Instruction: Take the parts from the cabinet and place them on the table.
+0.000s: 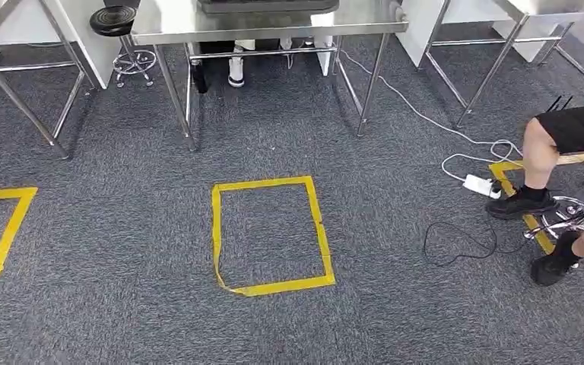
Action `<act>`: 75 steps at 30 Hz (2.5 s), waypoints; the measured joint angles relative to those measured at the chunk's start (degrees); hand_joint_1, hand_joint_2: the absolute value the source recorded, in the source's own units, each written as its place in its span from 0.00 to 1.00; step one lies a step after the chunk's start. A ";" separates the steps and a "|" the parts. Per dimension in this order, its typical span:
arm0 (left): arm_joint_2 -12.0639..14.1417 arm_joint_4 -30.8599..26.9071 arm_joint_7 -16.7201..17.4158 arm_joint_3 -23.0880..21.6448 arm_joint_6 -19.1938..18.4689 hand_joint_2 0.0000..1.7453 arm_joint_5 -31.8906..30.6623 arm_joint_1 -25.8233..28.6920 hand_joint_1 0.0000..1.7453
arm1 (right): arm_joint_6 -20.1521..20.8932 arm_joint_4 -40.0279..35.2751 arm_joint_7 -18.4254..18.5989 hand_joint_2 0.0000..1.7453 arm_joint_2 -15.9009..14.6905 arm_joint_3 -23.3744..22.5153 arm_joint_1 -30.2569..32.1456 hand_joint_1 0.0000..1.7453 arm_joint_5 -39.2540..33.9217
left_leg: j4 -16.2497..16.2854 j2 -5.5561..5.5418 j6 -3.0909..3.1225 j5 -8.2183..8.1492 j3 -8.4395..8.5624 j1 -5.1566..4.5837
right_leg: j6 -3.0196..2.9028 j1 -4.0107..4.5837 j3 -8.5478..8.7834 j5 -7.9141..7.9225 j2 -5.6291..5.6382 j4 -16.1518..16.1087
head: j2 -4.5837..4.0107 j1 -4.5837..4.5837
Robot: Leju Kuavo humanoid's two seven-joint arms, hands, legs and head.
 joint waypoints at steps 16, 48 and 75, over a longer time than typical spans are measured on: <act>-0.04 0.00 -0.02 0.28 0.33 0.00 -0.02 0.02 0.00 | 0.00 0.00 0.09 0.00 0.07 0.00 -0.01 0.00 0.15 | 0.02 0.06 0.86 0.66 -0.68 -0.46 | 1.08 -0.24 -0.74 0.97 0.00 -0.38 | 0.00 0.09; -0.66 -0.09 -0.17 0.44 0.87 0.00 -0.02 0.01 0.00 | 0.35 0.02 0.24 0.00 0.11 -0.04 -0.05 0.00 0.22 | -2.25 0.99 -1.77 2.79 -0.87 1.13 | 2.64 -1.88 -2.40 1.38 -0.06 0.39 | 0.00 0.48; -1.01 -0.07 -0.35 0.48 0.90 0.00 -0.02 0.02 0.00 | 0.35 0.02 0.28 0.00 0.07 -0.07 0.04 0.00 0.55 | -1.03 1.11 1.99 1.59 -1.13 -0.25 | 3.75 -0.84 -2.44 1.41 -0.52 1.04 | 0.00 0.61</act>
